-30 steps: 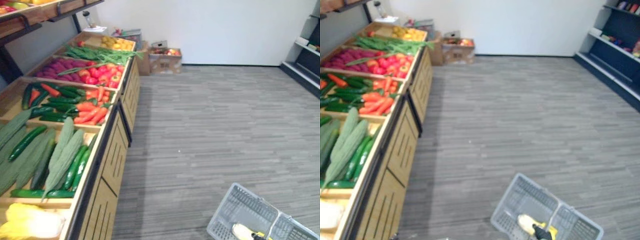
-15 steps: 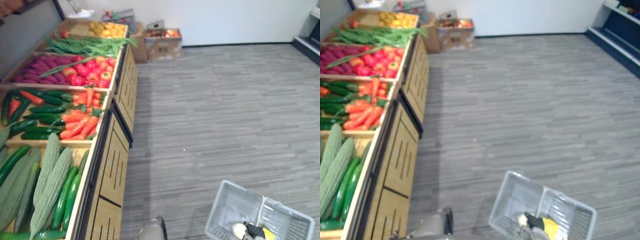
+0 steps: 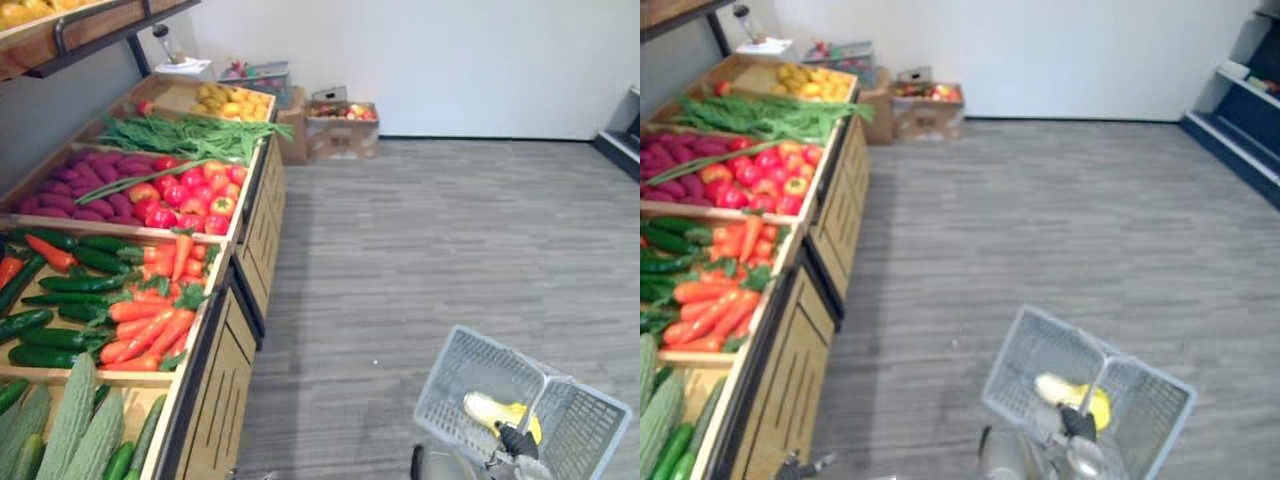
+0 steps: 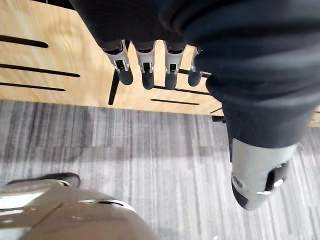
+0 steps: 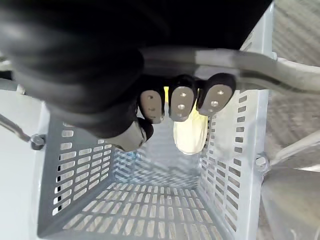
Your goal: Pick vegetable in the basket
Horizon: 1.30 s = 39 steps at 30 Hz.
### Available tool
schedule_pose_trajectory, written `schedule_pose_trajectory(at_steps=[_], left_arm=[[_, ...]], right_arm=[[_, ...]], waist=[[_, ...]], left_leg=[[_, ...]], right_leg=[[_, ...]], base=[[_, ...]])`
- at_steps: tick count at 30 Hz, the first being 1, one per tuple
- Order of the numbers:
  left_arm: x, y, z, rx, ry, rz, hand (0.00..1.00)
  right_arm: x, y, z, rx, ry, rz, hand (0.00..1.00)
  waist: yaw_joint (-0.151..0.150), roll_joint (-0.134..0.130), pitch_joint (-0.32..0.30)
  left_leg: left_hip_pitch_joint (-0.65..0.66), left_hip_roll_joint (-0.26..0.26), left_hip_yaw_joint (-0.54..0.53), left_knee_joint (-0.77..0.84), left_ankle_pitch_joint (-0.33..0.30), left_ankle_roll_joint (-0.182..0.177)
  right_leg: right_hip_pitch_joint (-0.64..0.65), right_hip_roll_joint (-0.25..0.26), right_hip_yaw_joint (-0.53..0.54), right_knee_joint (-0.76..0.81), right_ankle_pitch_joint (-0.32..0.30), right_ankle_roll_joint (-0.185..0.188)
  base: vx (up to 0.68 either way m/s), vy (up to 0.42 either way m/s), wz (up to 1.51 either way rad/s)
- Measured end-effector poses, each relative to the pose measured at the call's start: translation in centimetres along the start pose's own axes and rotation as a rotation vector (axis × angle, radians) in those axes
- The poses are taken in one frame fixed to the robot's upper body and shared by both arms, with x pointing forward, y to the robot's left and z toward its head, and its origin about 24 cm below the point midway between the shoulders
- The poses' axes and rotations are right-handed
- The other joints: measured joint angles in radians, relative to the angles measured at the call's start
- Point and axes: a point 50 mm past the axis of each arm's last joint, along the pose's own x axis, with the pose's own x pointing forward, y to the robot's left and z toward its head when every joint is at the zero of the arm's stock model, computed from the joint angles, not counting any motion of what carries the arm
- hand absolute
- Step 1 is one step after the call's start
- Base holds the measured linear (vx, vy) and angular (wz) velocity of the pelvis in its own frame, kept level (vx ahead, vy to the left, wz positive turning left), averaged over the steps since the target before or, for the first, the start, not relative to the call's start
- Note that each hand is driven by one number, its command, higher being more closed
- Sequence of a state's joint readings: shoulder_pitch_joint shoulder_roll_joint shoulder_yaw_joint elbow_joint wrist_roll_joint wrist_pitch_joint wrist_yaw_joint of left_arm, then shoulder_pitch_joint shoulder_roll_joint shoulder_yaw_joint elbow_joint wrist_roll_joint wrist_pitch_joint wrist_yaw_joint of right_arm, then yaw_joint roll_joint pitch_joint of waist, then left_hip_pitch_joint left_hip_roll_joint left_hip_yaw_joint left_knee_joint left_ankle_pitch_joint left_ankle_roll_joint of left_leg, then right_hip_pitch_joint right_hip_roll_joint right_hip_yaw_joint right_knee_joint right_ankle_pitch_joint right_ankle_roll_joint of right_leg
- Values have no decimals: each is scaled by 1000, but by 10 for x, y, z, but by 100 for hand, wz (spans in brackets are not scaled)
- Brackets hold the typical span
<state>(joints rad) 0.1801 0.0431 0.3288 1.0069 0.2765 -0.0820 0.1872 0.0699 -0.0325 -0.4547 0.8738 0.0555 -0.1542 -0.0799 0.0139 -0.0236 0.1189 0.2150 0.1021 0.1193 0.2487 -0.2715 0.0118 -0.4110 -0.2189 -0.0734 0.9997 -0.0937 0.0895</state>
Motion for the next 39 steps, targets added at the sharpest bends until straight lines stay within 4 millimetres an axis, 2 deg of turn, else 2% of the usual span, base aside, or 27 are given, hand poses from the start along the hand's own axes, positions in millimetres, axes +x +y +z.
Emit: schedule_pose_trajectory(at_steps=[1,2,3,4,5,6,7,9,12,15,16,17,18,20,21,22,24,26,28,29,31,34,35,36,37,38,39], left_arm=[[0,-1,1,-8,-6,1,0],[0,7,1,-33,-11,26,0],[0,9,-1,-46,-1,34,0],[1,5,-1,-62,12,28,0],[0,-6,2,-89,21,5,0],[-1,-9,2,-95,23,-1,0],[-2,-13,1,-104,28,-8,0],[-3,-14,-1,-107,33,-9,0],[-3,-12,-1,-117,28,6,0],[-4,-12,-2,-128,29,14,0],[-3,-12,0,-147,27,17,0],[-4,-9,-4,-156,41,25,0],[-4,-4,-7,-147,46,37,0],[-3,-3,-6,-124,36,30,0],[-3,-4,-4,-113,24,27,0],[-4,-4,-4,-111,25,26,0],[-4,-6,-3,-107,22,21,0],[-4,-7,-3,-103,22,17,0],[-5,-10,-5,-103,30,11,0],[-6,-11,-7,-102,39,8,0],[-4,-5,-8,-96,42,20,0],[-4,0,-13,-119,62,40,0],[-5,1,-16,-114,72,42,0],[-5,1,-18,-112,79,41,0],[-5,2,-20,-104,91,38,0],[-5,3,-23,-77,104,33,0],[-5,4,-23,-47,103,26,0]], right_arm=[[-1,0,-1,7,-1,-2,100],[-5,3,-10,20,23,1,100],[-7,4,-13,16,32,5,100],[-6,4,-14,14,39,4,100],[-2,3,-5,11,18,2,100],[-1,4,-2,14,12,1,100],[1,1,-1,13,13,-4,100],[-1,0,-4,13,22,-7,100],[-3,0,-9,12,38,-8,100],[-4,-2,-16,3,72,-11,100],[-4,-2,-18,2,83,-11,100],[-6,-2,-22,-1,102,-12,100],[-7,-2,-26,-16,116,-5,100],[-9,-3,-30,-30,133,-3,100],[-10,-8,-34,-27,151,-20,100],[-10,-11,-36,-25,157,-28,100],[-11,-14,-38,-17,179,-42,100],[-11,-13,-39,-21,181,-43,100],[-10,-14,-37,-32,176,-45,100],[-10,-16,-36,-35,173,-51,100],[-11,-8,-37,-27,174,-38,100],[-11,-1,-37,-58,170,-7,100],[-13,-4,-41,-91,181,-2,100],[-13,-7,-42,-96,183,-5,100],[-13,-11,-41,-119,178,-11,100],[-10,-15,-36,-149,155,-13,100],[-9,-18,-33,-157,139,-11,100]], waist=[[-2,3,2],[-3,-34,-1],[-2,-52,-1],[8,-29,2],[20,22,11],[20,31,10],[18,34,10],[17,42,4],[20,38,-8],[18,48,-28],[19,48,-28],[20,37,-24],[23,24,-24],[27,20,-24],[24,21,-23],[24,21,-23],[22,24,-21],[21,28,-19],[28,44,-14],[31,48,-14],[45,21,-10],[73,1,-9],[74,-8,-15],[74,-11,-16],[71,-19,-18],[68,-22,-27],[62,-26,-29]], left_leg=[[5,17,0,7,-11,-15],[31,36,-23,8,-60,-79],[37,44,-45,12,-90,-113],[33,74,-52,15,-115,-127],[24,121,-57,17,-122,-135],[18,126,-61,14,-114,-133],[18,124,-91,4,-80,-149],[16,126,-136,1,-67,-149],[-18,131,-182,7,6,-135],[-165,150,-285,202,78,-130],[-216,153,-301,291,127,-145],[-278,163,-291,412,248,-163],[-309,181,-244,473,360,-156],[-346,210,-162,532,325,-150],[-382,225,-56,541,256,-150],[-391,224,-16,521,233,-148],[-413,194,108,342,177,-134],[-411,161,172,190,183,-128],[-402,107,270,-4,253,-96],[-401,97,284,-27,263,-44],[-385,54,298,-35,238,-29],[-387,37,312,33,163,-9],[-366,13,313,40,122,-6],[-349,4,312,32,112,-4],[-326,-13,310,14,105,-2],[-293,-31,306,-12,101,1],[-255,-43,298,-39,98,3]], right_leg=[[6,5,1,-79,0,0],[68,0,22,-438,111,19],[94,0,36,-477,41,61],[109,28,26,-496,-9,56],[104,71,9,-485,-18,41],[93,76,7,-469,-29,38],[71,67,4,-413,-81,28],[69,55,-24,-370,-146,28],[90,41,-76,-378,-176,12],[144,43,-165,-426,-186,-7],[176,43,-194,-440,-188,-17],[237,45,-227,-469,-193,-32],[289,45,-247,-508,-195,-38],[332,44,-270,-553,-187,-47],[389,44,-305,-620,-169,-45],[409,44,-319,-646,-161,-44],[462,42,-371,-718,-142,-32],[478,36,-403,-735,-139,-28],[505,35,-437,-754,-140,1],[509,36,-437,-753,-145,12],[534,7,-421,-793,-135,36],[565,-1,-370,-847,-105,47],[570,-29,-329,-809,-105,48],[560,-43,-310,-763,-105,48],[520,-70,-278,-653,-105,48],[435,-109,-218,-457,-75,44],[355,-128,-149,-286,17,47]], base=[[451,-458,85],[390,-422,75],[403,-428,65],[260,-304,15],[213,-259,1],[226,-369,9],[155,-296,21],[154,-294,43],[118,-215,55],[127,-201,74],[128,-200,69],[172,-246,65],[190,-239,50],[158,-149,34],[167,-117,43],[199,-91,58],[159,-3,61],[160,88,48],[216,212,42],[215,222,29],[224,180,11],[221,150,-10],[242,170,5],[241,176,11],[234,169,14],[264,174,20],[263,149,24]])
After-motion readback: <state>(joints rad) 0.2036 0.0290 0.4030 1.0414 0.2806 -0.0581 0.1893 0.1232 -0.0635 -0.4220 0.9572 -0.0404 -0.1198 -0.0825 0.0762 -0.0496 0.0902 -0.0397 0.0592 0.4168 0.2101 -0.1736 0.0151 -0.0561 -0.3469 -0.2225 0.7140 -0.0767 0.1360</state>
